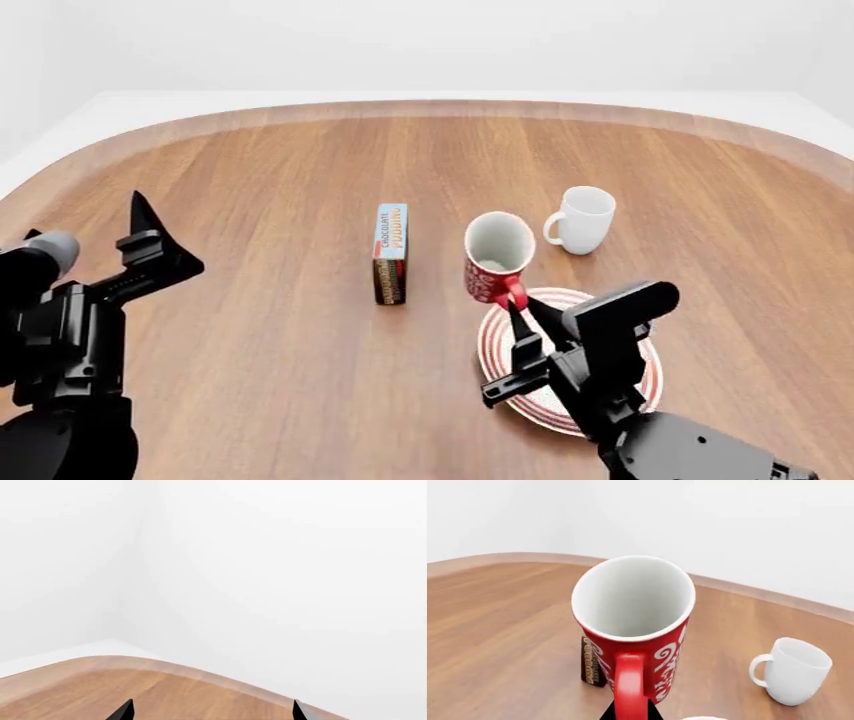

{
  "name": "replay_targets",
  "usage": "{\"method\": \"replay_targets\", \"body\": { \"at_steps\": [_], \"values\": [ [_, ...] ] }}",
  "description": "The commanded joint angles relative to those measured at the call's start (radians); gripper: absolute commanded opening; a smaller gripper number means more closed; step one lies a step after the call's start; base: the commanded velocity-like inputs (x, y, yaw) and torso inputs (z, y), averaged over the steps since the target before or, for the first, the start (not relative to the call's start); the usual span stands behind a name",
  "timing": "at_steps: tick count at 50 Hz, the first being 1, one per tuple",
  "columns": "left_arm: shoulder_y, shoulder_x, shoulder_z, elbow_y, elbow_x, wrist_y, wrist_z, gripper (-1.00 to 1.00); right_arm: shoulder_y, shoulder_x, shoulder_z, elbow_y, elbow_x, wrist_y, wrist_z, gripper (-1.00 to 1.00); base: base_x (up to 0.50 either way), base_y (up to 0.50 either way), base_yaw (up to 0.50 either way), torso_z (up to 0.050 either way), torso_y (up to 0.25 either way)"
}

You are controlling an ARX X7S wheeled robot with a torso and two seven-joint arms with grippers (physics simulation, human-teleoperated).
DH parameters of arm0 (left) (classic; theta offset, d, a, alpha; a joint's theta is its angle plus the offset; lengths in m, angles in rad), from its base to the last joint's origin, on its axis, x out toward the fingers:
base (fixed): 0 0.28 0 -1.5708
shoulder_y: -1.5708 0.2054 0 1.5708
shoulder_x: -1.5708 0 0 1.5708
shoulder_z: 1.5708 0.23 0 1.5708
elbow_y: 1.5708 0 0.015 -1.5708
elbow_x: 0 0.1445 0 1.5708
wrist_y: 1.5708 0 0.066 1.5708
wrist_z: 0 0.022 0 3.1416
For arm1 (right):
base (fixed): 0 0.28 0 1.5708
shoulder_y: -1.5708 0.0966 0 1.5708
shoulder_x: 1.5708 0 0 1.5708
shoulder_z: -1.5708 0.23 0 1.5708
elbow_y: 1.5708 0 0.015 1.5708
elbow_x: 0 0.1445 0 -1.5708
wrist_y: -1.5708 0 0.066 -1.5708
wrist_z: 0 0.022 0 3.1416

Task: Pick up the red mug and put it on the plate

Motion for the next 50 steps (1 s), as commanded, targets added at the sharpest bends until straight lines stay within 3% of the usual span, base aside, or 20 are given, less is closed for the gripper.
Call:
{"method": "replay_targets", "body": {
  "at_steps": [1, 13, 22, 50],
  "values": [
    [-0.001, -0.003, 0.004, 0.001, -0.003, 0.000, -0.003, 1.00, -0.024, 0.184, 0.018, -0.182, 0.000, -0.010, 0.118, -1.00, 0.00, 0.00, 0.00, 0.000, 0.000],
    [-0.001, -0.005, 0.008, 0.000, -0.007, 0.001, -0.006, 1.00, -0.060, 0.309, 0.013, -0.251, 0.079, -0.016, 0.140, -1.00, 0.00, 0.00, 0.00, 0.000, 0.000],
    [0.012, -0.003, 0.010, 0.005, -0.009, 0.009, -0.006, 1.00, -0.078, 0.335, 0.017, -0.226, 0.150, -0.047, 0.086, -1.00, 0.00, 0.00, 0.00, 0.000, 0.000],
    [0.039, -0.010, -0.006, 0.026, -0.034, 0.022, -0.011, 1.00, -0.024, 0.181, 0.026, 0.120, 0.381, 0.084, -0.142, -1.00, 0.00, 0.00, 0.00, 0.000, 0.000]
  ]
}}
